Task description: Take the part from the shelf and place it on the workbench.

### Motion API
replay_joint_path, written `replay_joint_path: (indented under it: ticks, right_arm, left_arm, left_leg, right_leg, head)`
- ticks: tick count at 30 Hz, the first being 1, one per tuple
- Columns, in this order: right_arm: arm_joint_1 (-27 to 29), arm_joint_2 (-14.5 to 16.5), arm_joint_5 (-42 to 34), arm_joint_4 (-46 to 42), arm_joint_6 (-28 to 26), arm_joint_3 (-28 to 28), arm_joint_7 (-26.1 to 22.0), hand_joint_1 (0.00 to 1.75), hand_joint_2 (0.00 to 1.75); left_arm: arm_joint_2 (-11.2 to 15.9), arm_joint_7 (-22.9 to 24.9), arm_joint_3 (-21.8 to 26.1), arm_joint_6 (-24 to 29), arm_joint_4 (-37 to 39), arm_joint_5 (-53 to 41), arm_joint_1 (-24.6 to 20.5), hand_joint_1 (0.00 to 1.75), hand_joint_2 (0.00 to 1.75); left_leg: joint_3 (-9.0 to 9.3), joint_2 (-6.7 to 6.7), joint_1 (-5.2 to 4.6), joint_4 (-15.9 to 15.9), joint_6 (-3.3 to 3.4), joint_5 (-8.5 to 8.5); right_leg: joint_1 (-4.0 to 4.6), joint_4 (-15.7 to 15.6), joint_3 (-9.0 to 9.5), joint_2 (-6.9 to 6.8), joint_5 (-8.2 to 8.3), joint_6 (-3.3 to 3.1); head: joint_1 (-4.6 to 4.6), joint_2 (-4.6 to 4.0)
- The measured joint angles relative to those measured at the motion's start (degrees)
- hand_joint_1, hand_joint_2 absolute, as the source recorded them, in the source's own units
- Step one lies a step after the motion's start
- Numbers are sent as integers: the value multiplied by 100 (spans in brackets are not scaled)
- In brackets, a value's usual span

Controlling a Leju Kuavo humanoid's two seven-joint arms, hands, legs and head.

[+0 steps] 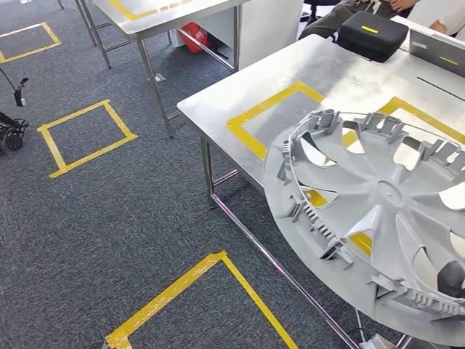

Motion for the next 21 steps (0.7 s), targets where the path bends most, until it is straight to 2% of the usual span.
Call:
replay_joint_path:
  ticks: [1, 2, 4, 5, 7, 9, 10, 11, 12, 13, 14, 15, 16, 17, 18, 20, 21]
  right_arm:
    - [-7, 0, 0, -1, 0, 2, 0, 175, 175]
    - [-10, 0, 1, 0, 0, 2, 0, 175, 175]
    - [-5, 0, 1, -1, 0, -2, 1, 175, 175]
    - [2, 0, 2, -2, -1, -4, 0, 175, 175]
    - [-1, 0, 5, -2, -1, 1, -1, 175, 175]
    - [-8, 0, 8, -1, 0, 7, -1, 175, 175]
    - [-8, 0, 8, -1, 0, 7, -1, 175, 175]
    - [-7, 0, 9, 1, 0, 7, -1, 175, 175]
    - [-6, 0, 10, 2, 0, 6, -1, 175, 175]
    - [-6, 0, 12, 3, 0, 5, -1, 175, 175]
    - [-6, 0, 14, 3, 0, 5, -2, 175, 175]
    - [-8, 0, 15, 3, 0, 5, -1, 175, 175]
    - [-13, 0, 15, 3, 0, 6, -1, 175, 175]
    - [-16, 0, 15, 3, 0, 7, 0, 175, 175]
    - [-17, 0, 16, 3, 0, 5, 0, 175, 175]
    - [-8, 0, 19, 3, 0, 0, -1, 175, 175]
    - [-6, 0, 19, 3, 0, -2, -2, 175, 175]
  left_arm:
    - [0, 6, 9, -1, -5, -13, 1, 0, 0]
    - [1, 12, 19, -1, -9, -26, -1, 0, 0]
    - [1, 20, 37, -2, -21, -49, -9, 0, 0]
    - [-1, 22, 42, -2, -29, -59, -18, 0, 0]
    - [-10, 23, 54, -9, -43, -76, -27, 0, 0]
    - [-14, 24, 64, -16, -46, -83, -15, 0, 0]
    - [-13, 24, 68, -15, -46, -83, -1, 0, 0]
    - [-11, 25, 70, -15, -46, -85, 13, 0, 0]
    - [-11, 26, 71, -15, -47, -86, 21, 0, 0]
    - [-12, 28, 72, -15, -49, -89, 25, 0, 0]
    - [-10, 29, 73, -16, -51, -92, 23, 0, 0]
    - [-5, 30, 76, -16, -54, -94, 21, 0, 0]
    - [2, 30, 80, -15, -55, -96, 18, 0, 0]
    - [9, 32, 86, -15, -56, -102, 12, 0, 0]
    - [14, 34, 96, -14, -60, -111, 5, 0, 0]
    - [9, 39, 116, -14, -74, -138, -14, 0, 0]
    - [3, 39, 124, -15, -81, -150, -21, 0, 0]
  left_leg:
    - [14, 50, -14, 9, -27, -17]
    - [26, 99, -28, 17, -55, -30]
    - [47, 203, -30, 21, -106, -48]
    - [55, 193, -18, 37, -137, -76]
    - [-61, -45, 11, 349, -186, -297]
    - [-407, -318, 24, 1110, -200, -672]
    - [-586, -356, 24, 1471, -197, -796]
    - [-709, -373, 23, 1696, -190, -824]
    - [-731, -385, 22, 1687, -174, -724]
    - [-651, -411, 22, 1456, -151, -525]
    - [-502, -491, 21, 1075, -125, -280]
    - [-346, -625, 25, 684, -97, -93]
    - [-220, -740, 28, 369, -80, 14]
    - [-146, -829, 26, 179, -70, 51]
    - [-122, -849, 19, 113, -61, 31]
    - [-103, -736, 16, 47, -25, 56]
    - [-93, -672, 22, 9, 2, 79]
  right_leg:
    - [16, -249, 148, -86, 50, -30]
    - [35, -360, 214, -127, 46, -65]
    - [53, -372, 213, -11, 50, -148]
    - [48, -381, 212, 48, 60, -181]
    - [28, -406, 222, 161, 83, -252]
    - [31, -409, 225, 285, 89, -296]
    - [40, -408, 227, 361, 90, -305]
    - [48, -407, 230, 442, 91, -311]
    - [54, -405, 237, 526, 92, -312]
    - [58, -403, 246, 607, 92, -312]
    - [57, -400, 254, 682, 92, -311]
    - [62, -388, 253, 753, 90, -302]
    - [59, -375, 241, 818, 92, -283]
    - [52, -367, 217, 880, 100, -256]
    - [40, -366, 191, 941, 113, -217]
    - [16, -370, 125, 1010, 133, -142]
    - [20, -307, 73, 916, 87, -113]
  head:
    - [-3, 0]
    - [-4, 0]
    - [-6, 0]
    - [-7, 0]
    - [-27, 0]
    - [-47, 0]
    - [-48, 0]
    - [-48, 0]
    - [-48, 0]
    - [-47, 0]
    - [-47, 0]
    - [-46, 0]
    - [-46, 0]
    - [-44, 0]
    - [-46, 0]
    - [-43, 0]
    - [-32, 0]
